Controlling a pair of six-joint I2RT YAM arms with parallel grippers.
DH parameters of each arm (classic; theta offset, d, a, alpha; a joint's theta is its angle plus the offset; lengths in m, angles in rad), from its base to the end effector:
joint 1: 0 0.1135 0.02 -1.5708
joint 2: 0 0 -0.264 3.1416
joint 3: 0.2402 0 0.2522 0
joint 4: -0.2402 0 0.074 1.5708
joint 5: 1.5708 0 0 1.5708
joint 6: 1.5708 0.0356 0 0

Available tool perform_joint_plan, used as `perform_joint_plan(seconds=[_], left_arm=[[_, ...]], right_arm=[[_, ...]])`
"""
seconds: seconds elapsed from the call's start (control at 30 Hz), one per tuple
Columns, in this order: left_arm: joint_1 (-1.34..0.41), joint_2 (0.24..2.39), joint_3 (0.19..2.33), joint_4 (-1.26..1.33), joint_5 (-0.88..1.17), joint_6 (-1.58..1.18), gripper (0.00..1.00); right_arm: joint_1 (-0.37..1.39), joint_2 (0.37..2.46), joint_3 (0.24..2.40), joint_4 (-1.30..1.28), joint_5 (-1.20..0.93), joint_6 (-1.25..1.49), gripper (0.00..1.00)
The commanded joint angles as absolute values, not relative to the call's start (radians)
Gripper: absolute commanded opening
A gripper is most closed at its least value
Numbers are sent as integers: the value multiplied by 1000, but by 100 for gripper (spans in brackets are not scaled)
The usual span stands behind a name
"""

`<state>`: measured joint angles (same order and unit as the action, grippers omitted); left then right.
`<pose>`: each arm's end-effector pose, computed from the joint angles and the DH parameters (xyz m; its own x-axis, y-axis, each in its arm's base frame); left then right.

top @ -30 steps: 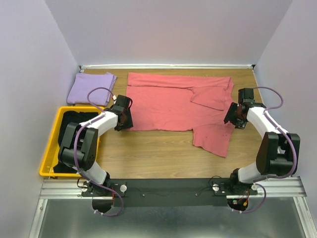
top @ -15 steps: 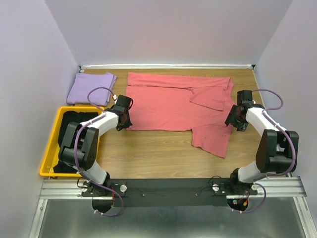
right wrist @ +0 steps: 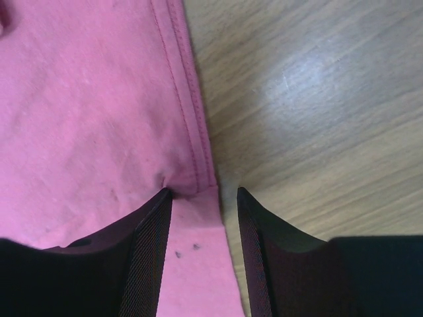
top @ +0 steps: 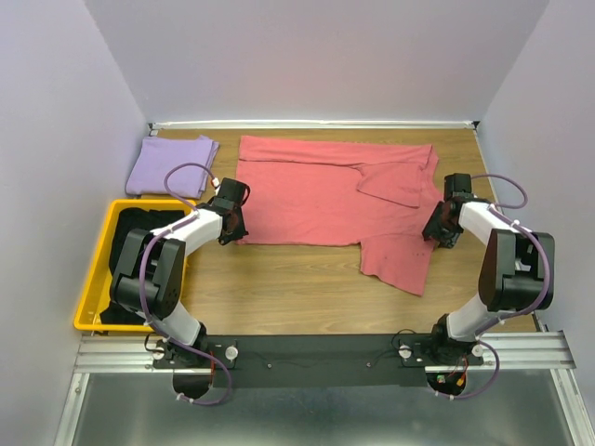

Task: Fold and stack the t-shirts
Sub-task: Fold the tshirt

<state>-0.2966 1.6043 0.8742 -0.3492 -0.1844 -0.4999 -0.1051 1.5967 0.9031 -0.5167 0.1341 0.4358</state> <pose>0.2915 -0.0823 0.1626 -0.8380 -0.2366 -0.4917 -0.2246 0.9708 -0.0844 0.2900 -0.0354 0.1647 -0.7799 0.5029 -0.3726 0.5296 0.8475 0.0355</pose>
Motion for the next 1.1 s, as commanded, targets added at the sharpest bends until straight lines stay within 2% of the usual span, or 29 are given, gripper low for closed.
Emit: perform_joint_plan(seconds=[0.0, 0.3, 0.4, 0.43, 0.5, 0.63, 0.83, 1.07], left_arm=[[-301, 1589, 839, -360, -183, -486, 0], [-301, 1586, 833, -362, -181, -477, 0], [-301, 1585, 833, -371, -189, -474, 0], [-301, 1580, 833, -377, -193, -474, 0], [-301, 1562, 828, -397, -198, -472, 0], [-301, 1502, 831, -448, -198, -492, 0], [-295, 1460, 925, -546, -169, -457, 0], [-190, 1512, 1035, -531, -175, -422, 0]], right_arm=[[-115, 1617, 894, -466, 109, 456, 51], [-147, 1652, 891, -437, 77, 439, 49], [-149, 1660, 870, -437, 54, 437, 38], [-150, 1652, 861, -440, 51, 437, 25], [-155, 1603, 828, -449, 43, 449, 14], [-158, 1502, 810, -550, 38, 456, 1], [-161, 1390, 868, -683, 54, 431, 1], [-164, 1502, 1032, -680, 74, 420, 1]])
